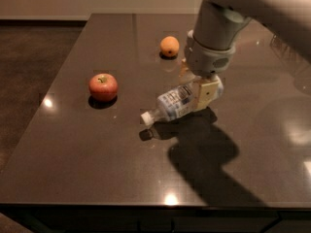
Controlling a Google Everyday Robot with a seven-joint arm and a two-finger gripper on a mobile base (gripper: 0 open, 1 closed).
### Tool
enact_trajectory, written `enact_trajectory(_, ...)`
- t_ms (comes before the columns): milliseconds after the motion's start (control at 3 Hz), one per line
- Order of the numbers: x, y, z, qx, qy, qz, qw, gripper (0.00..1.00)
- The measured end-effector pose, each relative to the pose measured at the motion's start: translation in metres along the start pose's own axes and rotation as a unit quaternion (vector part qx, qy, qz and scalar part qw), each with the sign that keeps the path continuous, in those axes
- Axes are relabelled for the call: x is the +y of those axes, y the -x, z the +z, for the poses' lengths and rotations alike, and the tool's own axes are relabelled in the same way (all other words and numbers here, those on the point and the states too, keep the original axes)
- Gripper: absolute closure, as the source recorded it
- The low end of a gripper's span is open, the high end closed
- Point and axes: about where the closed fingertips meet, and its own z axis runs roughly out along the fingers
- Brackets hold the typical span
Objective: Move blue plastic bottle near apple
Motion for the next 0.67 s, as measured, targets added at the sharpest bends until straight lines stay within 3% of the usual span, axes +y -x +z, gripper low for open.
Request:
enact_trajectory(333,-0.021,0.038,-0.002,-0.027,-0.001,-0.032,0.9991,1.00)
enact_trajectory(667,-0.038,0.062,0.006,-0.044,0.004,-0.053,0.9976,1.00)
